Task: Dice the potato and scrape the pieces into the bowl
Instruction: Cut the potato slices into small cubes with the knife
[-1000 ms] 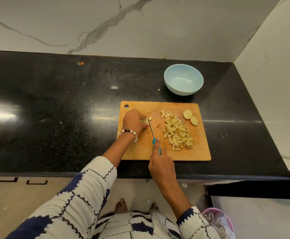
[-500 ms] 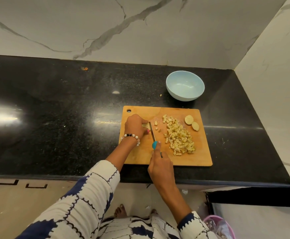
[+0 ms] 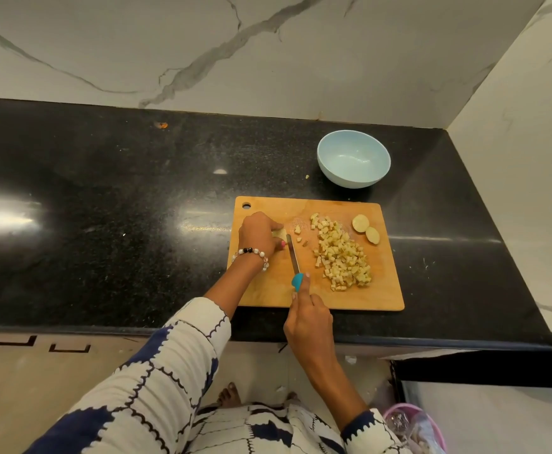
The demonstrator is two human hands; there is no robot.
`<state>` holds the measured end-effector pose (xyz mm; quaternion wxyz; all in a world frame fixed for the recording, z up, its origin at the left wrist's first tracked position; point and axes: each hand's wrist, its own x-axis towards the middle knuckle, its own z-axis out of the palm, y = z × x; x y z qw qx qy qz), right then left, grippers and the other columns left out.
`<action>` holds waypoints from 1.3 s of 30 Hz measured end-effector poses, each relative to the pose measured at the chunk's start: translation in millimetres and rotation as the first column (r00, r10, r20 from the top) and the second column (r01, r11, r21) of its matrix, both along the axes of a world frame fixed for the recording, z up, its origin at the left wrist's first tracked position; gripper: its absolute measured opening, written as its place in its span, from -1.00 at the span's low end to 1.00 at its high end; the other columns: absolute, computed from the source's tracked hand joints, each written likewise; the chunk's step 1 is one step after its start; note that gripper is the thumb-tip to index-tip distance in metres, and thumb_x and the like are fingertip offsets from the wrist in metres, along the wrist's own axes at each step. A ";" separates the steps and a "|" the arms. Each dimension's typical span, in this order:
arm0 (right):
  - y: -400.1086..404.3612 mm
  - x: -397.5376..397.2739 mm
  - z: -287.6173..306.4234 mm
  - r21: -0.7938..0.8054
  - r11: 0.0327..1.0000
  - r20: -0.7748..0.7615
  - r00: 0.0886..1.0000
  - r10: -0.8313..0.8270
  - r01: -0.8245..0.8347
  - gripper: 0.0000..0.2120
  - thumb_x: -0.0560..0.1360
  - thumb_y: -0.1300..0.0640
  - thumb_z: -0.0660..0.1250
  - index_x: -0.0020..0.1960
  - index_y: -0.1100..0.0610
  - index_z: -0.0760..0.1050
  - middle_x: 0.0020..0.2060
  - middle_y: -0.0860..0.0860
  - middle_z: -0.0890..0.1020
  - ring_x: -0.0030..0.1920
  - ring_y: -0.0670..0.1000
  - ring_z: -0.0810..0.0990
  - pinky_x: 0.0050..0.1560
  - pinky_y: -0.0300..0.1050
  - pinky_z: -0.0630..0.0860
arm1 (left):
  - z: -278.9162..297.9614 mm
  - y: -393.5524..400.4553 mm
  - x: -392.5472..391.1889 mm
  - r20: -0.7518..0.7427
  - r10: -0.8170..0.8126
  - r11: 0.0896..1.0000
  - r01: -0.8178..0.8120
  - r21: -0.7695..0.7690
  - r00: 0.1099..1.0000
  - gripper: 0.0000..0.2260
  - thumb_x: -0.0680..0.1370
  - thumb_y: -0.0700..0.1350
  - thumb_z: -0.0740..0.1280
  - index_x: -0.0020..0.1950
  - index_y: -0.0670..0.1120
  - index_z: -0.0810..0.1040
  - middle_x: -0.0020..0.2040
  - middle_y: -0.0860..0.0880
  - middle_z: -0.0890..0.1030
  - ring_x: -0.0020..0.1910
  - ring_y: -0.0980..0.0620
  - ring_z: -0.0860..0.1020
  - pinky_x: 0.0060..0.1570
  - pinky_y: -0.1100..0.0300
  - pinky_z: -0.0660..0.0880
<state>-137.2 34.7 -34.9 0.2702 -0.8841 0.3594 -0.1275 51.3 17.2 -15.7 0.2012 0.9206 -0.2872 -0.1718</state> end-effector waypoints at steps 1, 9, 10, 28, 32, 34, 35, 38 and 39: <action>-0.2 0.6 -0.3 0.000 1.000 0.007 1.000 -0.001 0.001 -0.46 0.57 0.05 -0.03 0.50 0.26 0.10 -0.20 0.15 0.52 -0.35 -0.04 0.37 -0.45 -0.31 0.12 | 0.4 -0.1 -0.3 -0.003 0.004 1.000 -0.004 -0.001 1.000 -0.55 0.40 0.03 0.47 0.25 -0.03 0.55 0.13 -0.06 0.60 0.10 -0.06 0.53 0.03 0.16 0.47; 1.4 -2.0 1.5 0.055 0.998 0.058 0.998 -0.010 0.007 -0.42 0.55 0.00 -0.05 0.50 0.25 0.11 -0.22 0.11 0.49 -0.32 -0.05 0.38 -0.43 -0.31 0.16 | -0.4 0.2 -1.8 -0.025 0.040 0.999 -0.041 -0.030 0.999 -0.57 0.38 0.01 0.49 0.23 -0.03 0.57 0.12 -0.06 0.62 0.07 -0.05 0.55 0.05 0.15 0.49; 1.1 -1.4 0.6 0.046 0.999 0.043 0.999 -0.006 0.004 -0.42 0.55 0.00 -0.06 0.50 0.25 0.11 -0.21 0.11 0.50 -0.31 -0.04 0.39 -0.43 -0.31 0.17 | 0.3 0.0 -1.7 -0.027 0.040 0.999 -0.040 -0.020 0.999 -0.57 0.38 0.01 0.49 0.23 -0.03 0.56 0.12 -0.06 0.62 0.08 -0.06 0.55 0.07 0.14 0.50; -15.7 12.8 8.7 -0.037 0.999 -0.052 0.999 0.008 -0.010 -0.51 0.64 0.10 0.02 0.51 0.25 0.07 -0.17 0.12 0.52 -0.24 -0.02 0.40 -0.34 -0.27 0.19 | -1.1 1.7 -3.9 -0.012 0.030 0.999 -0.030 -0.032 0.999 -0.58 0.41 -0.01 0.47 0.25 -0.04 0.55 0.12 -0.09 0.62 0.08 -0.07 0.55 0.09 0.13 0.50; -6.7 5.5 3.9 0.022 0.999 -0.054 0.998 0.044 -0.043 -0.50 0.64 0.12 0.03 0.52 0.24 0.01 -0.16 0.13 0.50 -0.29 -0.04 0.38 -0.45 -0.29 0.12 | -2.4 1.2 -4.0 -0.019 0.043 0.998 -0.044 -0.048 0.999 -0.58 0.40 0.00 0.47 0.23 -0.04 0.56 0.11 -0.08 0.62 0.06 -0.06 0.56 0.07 0.14 0.49; -2.9 5.7 1.9 0.019 0.999 -0.079 0.996 0.044 -0.043 -0.49 0.64 0.13 0.04 0.52 0.24 -0.01 -0.09 0.18 0.52 -0.29 -0.03 0.38 -0.44 -0.30 0.11 | -1.7 1.2 -4.0 -0.027 0.042 0.998 -0.043 -0.038 0.999 -0.57 0.40 0.00 0.47 0.24 -0.03 0.56 0.11 -0.08 0.62 0.06 -0.07 0.56 0.08 0.13 0.50; -1.5 4.5 1.5 -0.002 0.999 -0.093 0.995 0.036 -0.036 -0.48 0.62 0.15 0.08 0.52 0.26 0.01 -0.08 0.20 0.53 -0.34 -0.04 0.36 -0.45 -0.31 0.10 | -1.5 1.1 -3.6 -0.029 0.040 0.998 -0.041 -0.037 0.999 -0.57 0.40 0.00 0.47 0.24 -0.03 0.55 0.11 -0.08 0.62 0.07 -0.07 0.55 0.09 0.13 0.50; 1.5 -7.9 -1.5 -0.160 0.981 -0.202 0.976 0.077 -0.111 -0.35 0.38 0.27 0.42 0.40 0.36 0.28 -0.24 0.21 0.56 -0.53 -0.11 0.17 -0.53 -0.34 0.08 | -2.7 1.6 -3.0 -0.026 0.037 0.998 -0.038 -0.059 0.999 -0.58 0.39 0.00 0.48 0.23 -0.05 0.56 0.12 -0.07 0.62 0.09 -0.07 0.55 0.09 0.13 0.49; 2.4 -13.8 -1.8 -0.226 0.966 -0.233 0.970 0.075 -0.129 -0.32 0.29 0.31 0.48 0.36 0.38 0.35 -0.29 0.19 0.55 -0.54 -0.12 0.14 -0.56 -0.33 0.10 | -2.4 1.7 -3.1 -0.025 0.036 0.997 -0.038 -0.061 0.999 -0.58 0.39 0.00 0.48 0.23 -0.05 0.57 0.12 -0.07 0.62 0.09 -0.07 0.55 0.09 0.13 0.48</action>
